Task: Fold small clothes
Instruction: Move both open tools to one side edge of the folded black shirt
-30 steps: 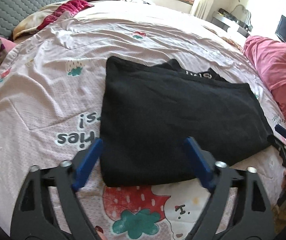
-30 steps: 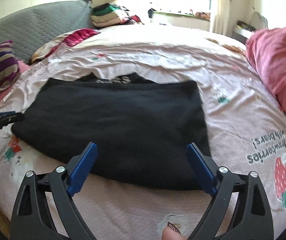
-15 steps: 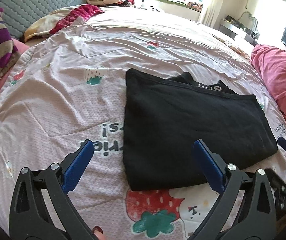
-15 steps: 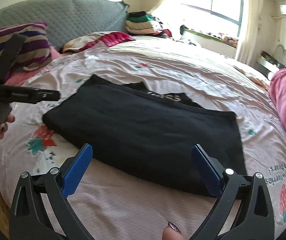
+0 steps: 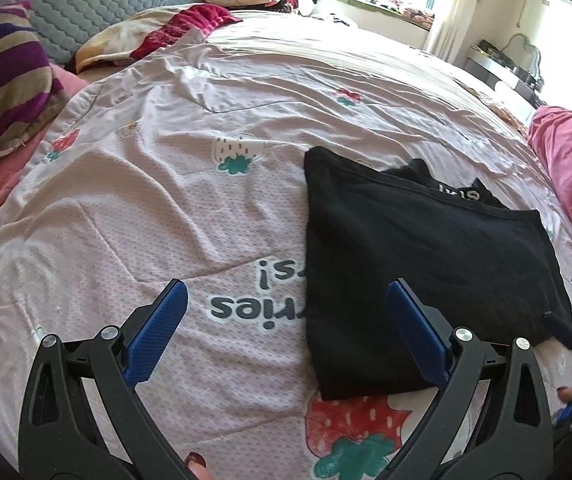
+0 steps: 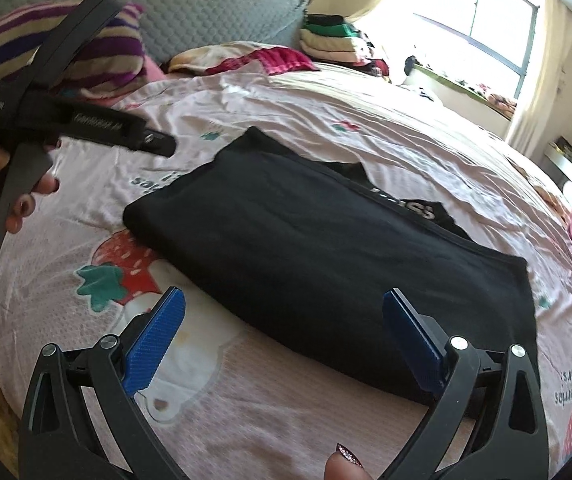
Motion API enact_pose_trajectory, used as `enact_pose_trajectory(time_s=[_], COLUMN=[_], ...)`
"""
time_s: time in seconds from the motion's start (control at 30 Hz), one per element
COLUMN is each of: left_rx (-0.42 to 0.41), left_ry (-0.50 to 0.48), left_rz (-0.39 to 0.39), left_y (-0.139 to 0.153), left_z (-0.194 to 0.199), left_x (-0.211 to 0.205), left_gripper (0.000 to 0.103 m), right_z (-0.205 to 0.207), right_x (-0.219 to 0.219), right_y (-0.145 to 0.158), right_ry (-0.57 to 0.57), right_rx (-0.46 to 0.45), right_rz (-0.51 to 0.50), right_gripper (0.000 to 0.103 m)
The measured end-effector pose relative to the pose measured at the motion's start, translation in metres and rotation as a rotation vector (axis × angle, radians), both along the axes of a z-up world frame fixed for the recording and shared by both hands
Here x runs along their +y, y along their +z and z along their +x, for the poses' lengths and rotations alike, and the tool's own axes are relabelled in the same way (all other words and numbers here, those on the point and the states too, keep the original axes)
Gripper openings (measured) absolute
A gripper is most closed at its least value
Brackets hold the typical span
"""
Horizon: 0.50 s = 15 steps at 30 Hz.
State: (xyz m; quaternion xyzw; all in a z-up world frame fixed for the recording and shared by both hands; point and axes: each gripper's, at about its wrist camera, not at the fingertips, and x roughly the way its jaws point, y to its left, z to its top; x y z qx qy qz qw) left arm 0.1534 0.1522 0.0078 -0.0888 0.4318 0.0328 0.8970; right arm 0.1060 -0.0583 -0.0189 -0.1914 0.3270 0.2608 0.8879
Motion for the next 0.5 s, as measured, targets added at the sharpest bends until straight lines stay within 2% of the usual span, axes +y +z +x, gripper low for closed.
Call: enact_pose_trajectory(time_s=[0.43,0.5], left_rx=[0.006,0.002], left_ry=[0.067,0.082], left_rz=[-0.045,-0.03], left_y=[0.001,0.002], left_z=[0.025,0.029], left_x=[0.027,0.029], left_gripper=[0.093,0.093], right_z=[0.01,0.012], right_x=[0.055,0.063], right_y=[-0.027,-0.033], right_ry=[0.086,0.097], right_rx=[-0.05,-0.06], right_rz=[-0.155,-0.188], right_gripper=[0.098,0.098])
